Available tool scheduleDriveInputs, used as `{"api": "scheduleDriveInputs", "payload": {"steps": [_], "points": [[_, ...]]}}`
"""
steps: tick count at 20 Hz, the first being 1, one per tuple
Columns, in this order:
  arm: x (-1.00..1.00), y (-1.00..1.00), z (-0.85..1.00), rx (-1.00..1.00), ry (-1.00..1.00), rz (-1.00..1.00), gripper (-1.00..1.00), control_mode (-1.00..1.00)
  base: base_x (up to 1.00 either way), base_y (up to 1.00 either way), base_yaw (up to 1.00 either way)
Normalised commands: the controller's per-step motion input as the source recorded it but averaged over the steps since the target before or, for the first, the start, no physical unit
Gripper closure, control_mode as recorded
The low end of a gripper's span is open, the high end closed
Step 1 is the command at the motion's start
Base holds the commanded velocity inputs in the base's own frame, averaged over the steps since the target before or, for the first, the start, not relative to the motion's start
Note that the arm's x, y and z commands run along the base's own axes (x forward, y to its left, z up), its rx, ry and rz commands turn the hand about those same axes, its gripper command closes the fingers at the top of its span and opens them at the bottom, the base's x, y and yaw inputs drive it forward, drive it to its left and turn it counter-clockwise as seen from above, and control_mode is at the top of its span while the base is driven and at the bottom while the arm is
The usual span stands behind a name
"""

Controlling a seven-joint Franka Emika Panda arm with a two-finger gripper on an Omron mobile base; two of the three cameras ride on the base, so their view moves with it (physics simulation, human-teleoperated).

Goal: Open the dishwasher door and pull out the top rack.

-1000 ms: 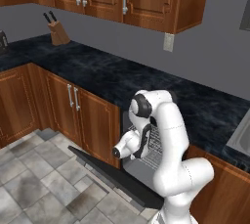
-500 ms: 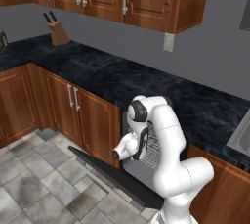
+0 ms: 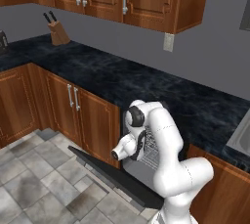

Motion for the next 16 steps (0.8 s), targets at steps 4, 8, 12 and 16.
{"api": "scheduleDriveInputs", "payload": {"steps": [4,8,12,16], "points": [[0.16,-0.08,-0.01,-0.01,0.00,0.00,-1.00,-1.00,0.00,0.00,0.00],[0.21,-0.11,-0.11,0.00,0.00,0.00,-1.00,-1.00,0.00,0.00,0.00],[0.24,-0.13,-0.14,0.00,0.00,0.00,-1.00,-1.00,0.00,0.00,0.00],[0.29,-0.14,-0.22,0.00,0.00,0.00,-1.00,-1.00,0.00,0.00,0.00]]}}
